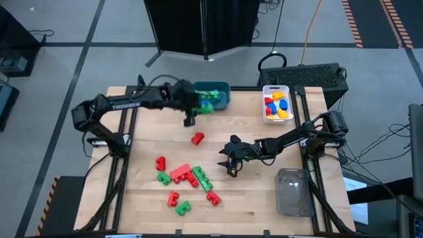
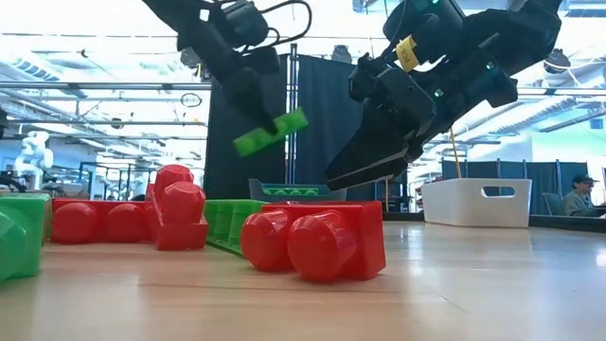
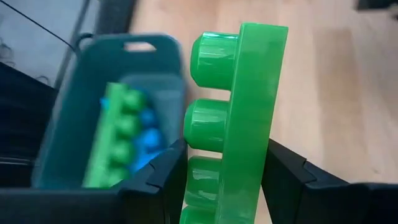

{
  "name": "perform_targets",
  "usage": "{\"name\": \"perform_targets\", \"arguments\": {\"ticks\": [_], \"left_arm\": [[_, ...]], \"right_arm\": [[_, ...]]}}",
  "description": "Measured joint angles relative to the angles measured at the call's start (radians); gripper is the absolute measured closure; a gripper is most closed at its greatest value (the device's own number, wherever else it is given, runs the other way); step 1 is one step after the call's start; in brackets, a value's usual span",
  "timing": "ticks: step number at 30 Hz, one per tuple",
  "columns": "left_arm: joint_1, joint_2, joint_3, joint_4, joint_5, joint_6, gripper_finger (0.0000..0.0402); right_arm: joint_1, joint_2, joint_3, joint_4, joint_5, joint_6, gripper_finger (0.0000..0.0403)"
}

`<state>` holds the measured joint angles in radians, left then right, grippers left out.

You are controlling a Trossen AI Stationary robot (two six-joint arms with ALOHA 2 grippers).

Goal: Sort blocks by size
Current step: Put the four stud green game piece into the blue bin

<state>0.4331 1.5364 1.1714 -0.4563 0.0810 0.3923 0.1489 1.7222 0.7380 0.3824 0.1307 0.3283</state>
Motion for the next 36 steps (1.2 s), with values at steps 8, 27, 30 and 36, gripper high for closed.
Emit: {"name": "perform_targets", "arguments": {"ticks": [8, 27, 30, 36], "left_arm": [[0.08, 0.199, 0.183, 0.007, 0.082, 0.041, 0.024], [0.142, 0.455, 0.329, -0.037, -0.016, 0.069, 0.024], [0.141, 0.454, 0.33, -0.044, -0.045, 0.069, 0.024], [0.136, 0.454, 0.33, -0.089, -0.059, 0.087, 0.0236]], "right_arm": [[0.004, 0.0, 0.001, -0.024, -0.001, 0.0, 0.0156], [0.003, 0.0, 0.001, -0.074, 0.0, -0.003, 0.0156], [0.003, 0.0, 0.001, -0.074, 0.0, -0.006, 0.0156], [0.003, 0.0, 0.001, -0.074, 0.0, -0.007, 0.0156]]}}
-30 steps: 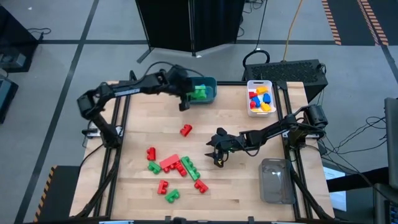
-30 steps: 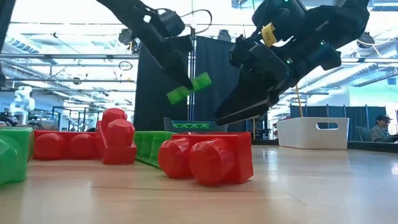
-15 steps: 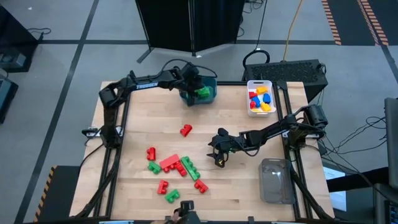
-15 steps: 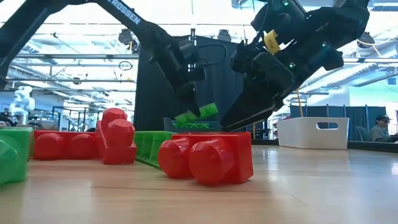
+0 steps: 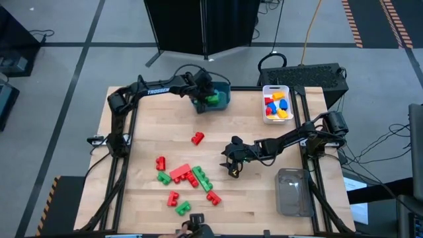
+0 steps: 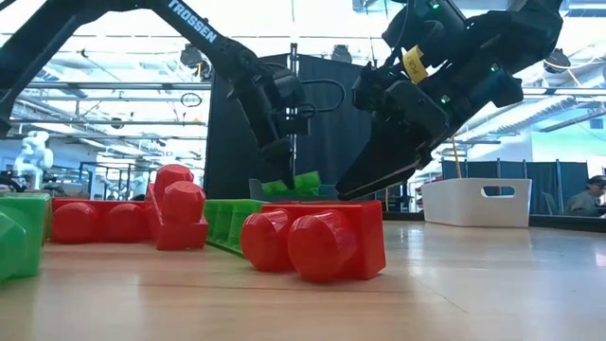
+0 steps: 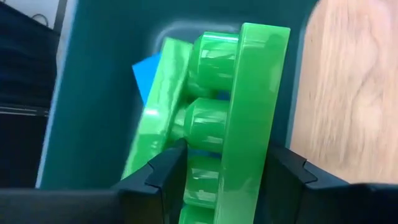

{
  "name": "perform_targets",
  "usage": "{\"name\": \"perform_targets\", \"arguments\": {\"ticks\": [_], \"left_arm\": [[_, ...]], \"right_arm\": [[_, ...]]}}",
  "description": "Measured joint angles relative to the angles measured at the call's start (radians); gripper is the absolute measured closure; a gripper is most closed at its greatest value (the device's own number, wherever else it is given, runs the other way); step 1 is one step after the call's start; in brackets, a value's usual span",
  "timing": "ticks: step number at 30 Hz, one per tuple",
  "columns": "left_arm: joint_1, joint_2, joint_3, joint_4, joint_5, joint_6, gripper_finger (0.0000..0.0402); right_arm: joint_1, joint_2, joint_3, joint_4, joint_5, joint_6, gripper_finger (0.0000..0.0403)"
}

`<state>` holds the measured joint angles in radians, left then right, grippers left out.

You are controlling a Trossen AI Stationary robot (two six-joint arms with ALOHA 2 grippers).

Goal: Sort blocks by size
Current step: Put the four stud green game piece into the blue bin

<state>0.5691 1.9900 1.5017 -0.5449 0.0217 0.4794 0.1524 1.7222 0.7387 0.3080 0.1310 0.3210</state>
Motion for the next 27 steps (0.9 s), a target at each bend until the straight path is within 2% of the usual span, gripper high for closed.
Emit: {"name": "perform_targets", "arguments": {"ticks": [7, 11, 15, 22, 27], "left_arm": [[-0.029, 0.0, 0.0, 0.023, -0.009, 0.006, 0.0187], [-0.041, -0.003, 0.0, 0.023, -0.109, 0.006, 0.0154], [-0.053, -0.048, 0.0, -0.018, -0.18, 0.006, 0.0146], [-0.088, -0.177, -0.001, -0.15, -0.112, -0.029, 0.0146], [-0.126, -0.278, -0.036, -0.202, -0.006, -0.082, 0.0146]], "right_arm": [[0.0, 0.0, 0.0, 0.0, 0.0, 0.001, 0.0156], [0.0, 0.0, 0.0, 0.0, 0.0, 0.002, 0.0156], [0.0, 0.0, 0.0, 0.0, 0.0, 0.002, 0.0156], [0.002, 0.0, 0.0, -0.004, 0.0, 0.001, 0.0156], [0.014, 0.0, 0.0, -0.005, 0.0, 0.0, 0.0156]]}}
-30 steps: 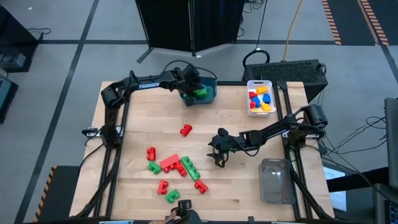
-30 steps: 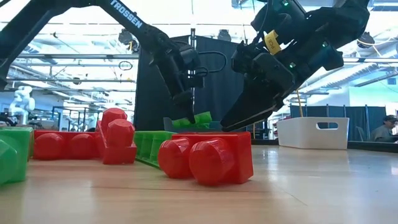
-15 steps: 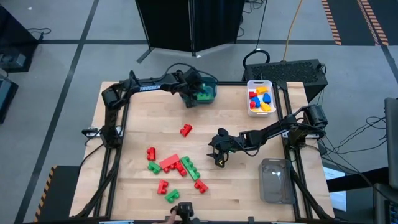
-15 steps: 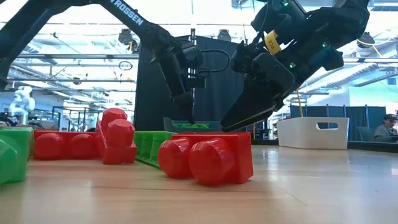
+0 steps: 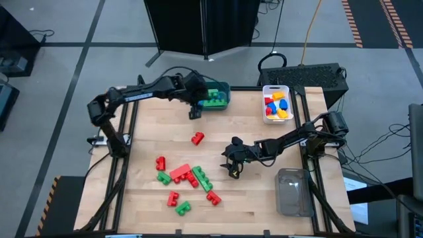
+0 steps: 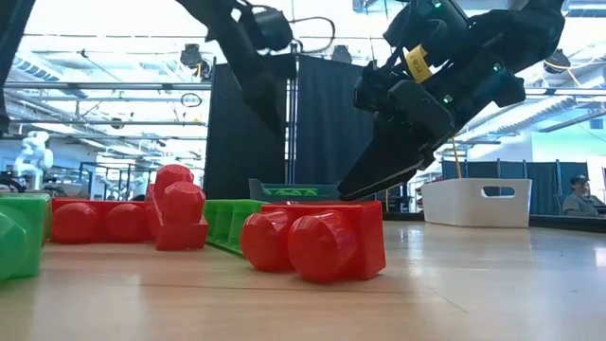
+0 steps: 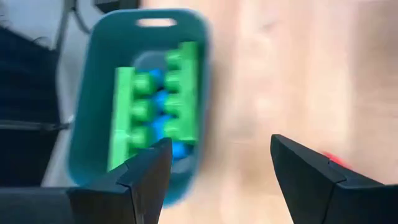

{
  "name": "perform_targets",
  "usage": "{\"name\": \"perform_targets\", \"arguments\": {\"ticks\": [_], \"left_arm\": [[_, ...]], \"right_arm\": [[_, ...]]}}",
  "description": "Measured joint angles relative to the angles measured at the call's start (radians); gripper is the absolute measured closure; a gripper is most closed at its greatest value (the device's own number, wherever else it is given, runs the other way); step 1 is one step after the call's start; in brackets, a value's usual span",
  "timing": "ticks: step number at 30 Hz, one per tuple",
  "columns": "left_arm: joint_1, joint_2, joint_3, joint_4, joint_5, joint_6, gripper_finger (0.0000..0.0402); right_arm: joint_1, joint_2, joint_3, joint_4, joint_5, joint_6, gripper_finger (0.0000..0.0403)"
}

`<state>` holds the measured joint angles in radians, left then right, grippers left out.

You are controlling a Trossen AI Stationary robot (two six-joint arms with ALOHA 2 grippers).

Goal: Sort blocks by size
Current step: Put the four stud green game piece into the blue bin

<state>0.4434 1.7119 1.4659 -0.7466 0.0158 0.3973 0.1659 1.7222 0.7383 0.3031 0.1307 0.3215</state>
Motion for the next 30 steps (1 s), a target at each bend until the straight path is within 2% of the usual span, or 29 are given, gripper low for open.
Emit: {"name": "perform_targets", "arguments": {"ticks": [6, 15, 24, 30], "left_arm": [[-0.082, -0.078, -0.083, -0.018, 0.084, 0.0, 0.0146], [-0.23, -0.068, -0.191, -0.003, 0.121, -0.01, 0.0146], [-0.371, -0.069, -0.305, 0.2, 0.221, 0.013, 0.0146], [-0.432, -0.069, -0.326, 0.254, 0.24, 0.028, 0.0146]], "right_arm": [[0.015, 0.0, 0.0, -0.003, 0.0, 0.002, 0.0156], [0.026, 0.0, -0.001, 0.016, 0.0, 0.007, 0.0156], [0.026, 0.0, -0.001, 0.02, 0.005, 0.02, 0.0156], [0.027, 0.0, -0.001, 0.021, 0.007, 0.035, 0.0156]]}}
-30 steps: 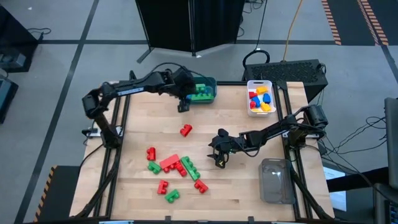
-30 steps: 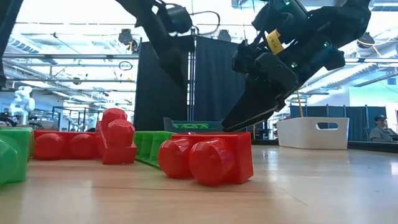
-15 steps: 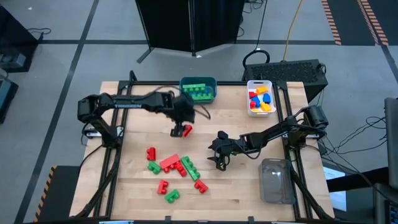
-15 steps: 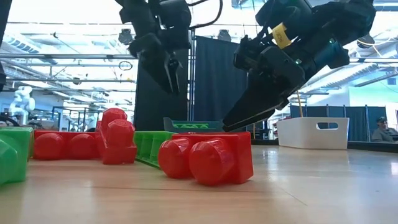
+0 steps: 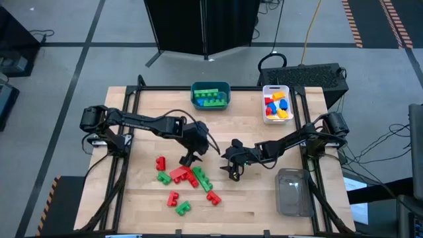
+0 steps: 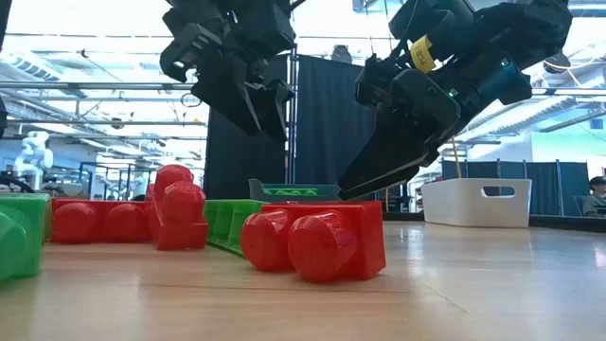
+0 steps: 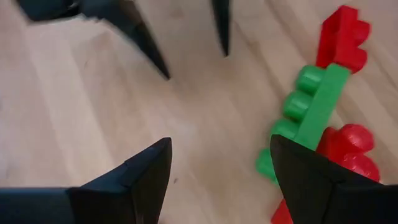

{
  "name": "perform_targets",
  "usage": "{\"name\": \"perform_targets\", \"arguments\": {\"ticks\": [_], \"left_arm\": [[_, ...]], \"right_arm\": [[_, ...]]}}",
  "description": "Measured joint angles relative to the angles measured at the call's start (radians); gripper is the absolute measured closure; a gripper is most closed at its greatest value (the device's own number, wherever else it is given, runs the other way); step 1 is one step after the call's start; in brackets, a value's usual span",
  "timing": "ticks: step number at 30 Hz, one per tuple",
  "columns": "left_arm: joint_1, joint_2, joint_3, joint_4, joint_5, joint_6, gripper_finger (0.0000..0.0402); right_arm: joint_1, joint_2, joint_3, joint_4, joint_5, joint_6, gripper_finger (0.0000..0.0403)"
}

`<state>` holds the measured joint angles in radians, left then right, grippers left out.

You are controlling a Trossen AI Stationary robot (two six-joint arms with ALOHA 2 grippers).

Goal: Sort blocks by size
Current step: Put the four stud green game piece into the blue bin

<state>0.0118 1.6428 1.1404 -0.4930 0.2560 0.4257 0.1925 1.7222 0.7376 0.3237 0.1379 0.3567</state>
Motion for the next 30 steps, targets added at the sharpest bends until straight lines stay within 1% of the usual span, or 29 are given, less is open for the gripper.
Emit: {"name": "perform_targets", "arguments": {"ticks": [3, 7, 11, 15, 19, 24, 30], "left_arm": [[-0.021, 0.001, -0.014, 0.025, 0.018, 0.002, 0.0146], [-0.041, 0.0, -0.065, 0.107, 0.067, 0.026, 0.0146], [-0.057, 0.001, -0.109, 0.188, 0.075, 0.028, 0.0146], [-0.067, 0.003, -0.138, 0.211, 0.091, 0.028, 0.0146], [-0.077, 0.041, -0.14, 0.228, 0.092, 0.028, 0.0146], [-0.087, 0.123, -0.139, 0.254, 0.092, 0.037, 0.0146], [-0.093, 0.182, -0.133, 0.272, 0.171, 0.051, 0.0146]], "right_arm": [[0.005, 0.0, 0.0, 0.0, 0.003, 0.015, 0.0156], [0.027, 0.0, 0.0, 0.0, 0.034, 0.025, 0.0156], [0.048, 0.0, 0.0, -0.001, 0.062, 0.043, 0.0156], [0.058, 0.0, 0.0, -0.004, 0.077, 0.063, 0.0156], [0.064, 0.0, 0.0, -0.005, 0.081, 0.089, 0.0156], [0.088, 0.0, 0.001, -0.012, 0.125, 0.11, 0.0156], [0.104, 0.0, 0.001, -0.023, 0.153, 0.13, 0.0156]]}}
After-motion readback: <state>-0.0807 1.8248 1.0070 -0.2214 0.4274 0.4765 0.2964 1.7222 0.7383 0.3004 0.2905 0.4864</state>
